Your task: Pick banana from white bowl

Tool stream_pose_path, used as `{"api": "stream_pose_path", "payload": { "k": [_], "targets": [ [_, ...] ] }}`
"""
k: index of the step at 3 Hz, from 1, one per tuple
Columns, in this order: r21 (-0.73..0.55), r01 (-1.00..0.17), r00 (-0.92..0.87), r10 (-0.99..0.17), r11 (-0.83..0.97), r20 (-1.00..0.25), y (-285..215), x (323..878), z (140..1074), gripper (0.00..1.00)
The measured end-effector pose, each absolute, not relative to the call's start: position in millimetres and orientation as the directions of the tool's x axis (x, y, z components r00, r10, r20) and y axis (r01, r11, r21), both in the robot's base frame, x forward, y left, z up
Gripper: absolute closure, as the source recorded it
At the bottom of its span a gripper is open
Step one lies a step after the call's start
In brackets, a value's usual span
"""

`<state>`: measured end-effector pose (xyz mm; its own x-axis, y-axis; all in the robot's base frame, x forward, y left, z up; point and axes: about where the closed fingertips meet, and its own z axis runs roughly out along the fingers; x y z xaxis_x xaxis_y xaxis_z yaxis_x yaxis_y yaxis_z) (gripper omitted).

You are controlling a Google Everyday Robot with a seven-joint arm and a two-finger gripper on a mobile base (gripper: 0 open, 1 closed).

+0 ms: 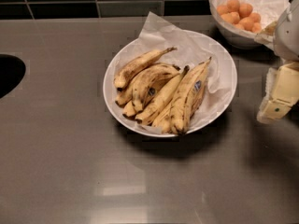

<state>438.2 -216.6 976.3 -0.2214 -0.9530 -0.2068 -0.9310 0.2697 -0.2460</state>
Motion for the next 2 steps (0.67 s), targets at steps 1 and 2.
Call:
{"api": "stream_pose_path", "payload": {
  "k": [1, 2],
  "targets": [
    [-0.246, -0.931, -0.221, -0.953, 0.269, -0.207, -216.6, 438.1, 976.3, 0.00],
    [-0.253, -0.942, -0.175, -0.965, 0.223, -0.198, -203.1, 433.8, 975.8, 0.00]
  ]
}}
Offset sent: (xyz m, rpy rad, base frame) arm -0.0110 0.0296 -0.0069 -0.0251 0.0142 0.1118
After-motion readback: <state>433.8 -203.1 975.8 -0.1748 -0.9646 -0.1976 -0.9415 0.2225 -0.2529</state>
